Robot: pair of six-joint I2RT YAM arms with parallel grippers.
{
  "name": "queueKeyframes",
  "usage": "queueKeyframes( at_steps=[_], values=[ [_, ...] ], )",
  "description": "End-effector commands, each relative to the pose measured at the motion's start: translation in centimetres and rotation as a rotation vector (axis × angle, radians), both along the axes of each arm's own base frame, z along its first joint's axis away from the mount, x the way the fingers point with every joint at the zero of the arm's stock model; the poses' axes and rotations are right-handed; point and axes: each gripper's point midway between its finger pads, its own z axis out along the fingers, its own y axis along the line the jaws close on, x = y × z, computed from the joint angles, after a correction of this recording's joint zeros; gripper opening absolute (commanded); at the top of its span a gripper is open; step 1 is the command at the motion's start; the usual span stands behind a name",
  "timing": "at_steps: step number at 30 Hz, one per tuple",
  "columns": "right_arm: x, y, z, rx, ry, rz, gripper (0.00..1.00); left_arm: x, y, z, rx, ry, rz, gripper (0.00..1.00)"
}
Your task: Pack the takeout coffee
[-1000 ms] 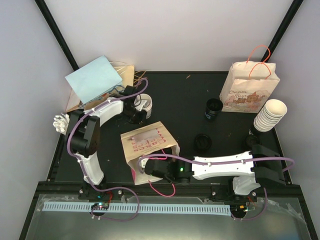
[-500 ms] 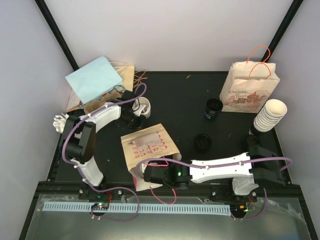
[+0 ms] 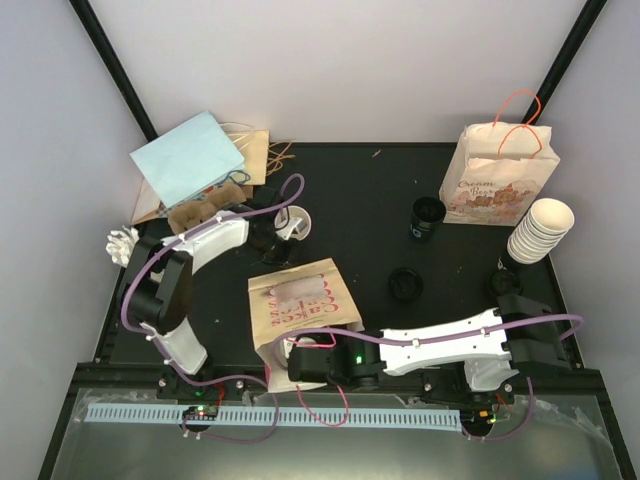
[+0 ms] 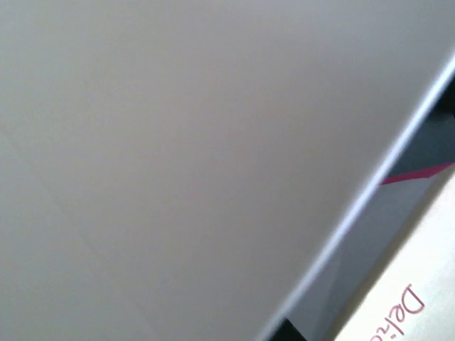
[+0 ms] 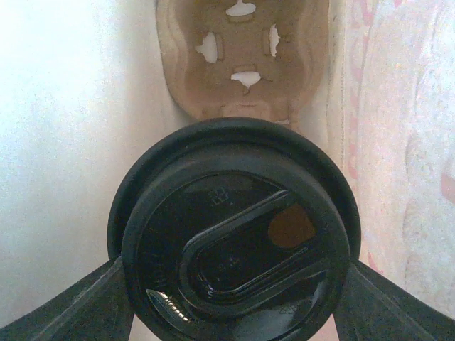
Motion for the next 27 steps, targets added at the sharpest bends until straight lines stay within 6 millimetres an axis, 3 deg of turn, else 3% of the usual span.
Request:
queueKeyframes(
  at_steps=[1, 14, 27],
  values=[
    [0.3, -0.6, 0.5, 0.006, -0.026, -0.031, 0.55, 0.2, -1.2, 1.6, -0.062, -0.03, -0.007, 0.01],
    [1.9, -1.9, 0.9, -0.009, -0.096, -0.089, 0.55, 1.3, -1.6, 0.6, -0.046, -0.022, -0.01, 0.01],
    [3.0, -1.1, 0.2, 0.013, -0.086, -0.101, 0.55, 2.2, -2.9, 0.2, -0.098, -0.013, -0.044, 0.02]
  ],
)
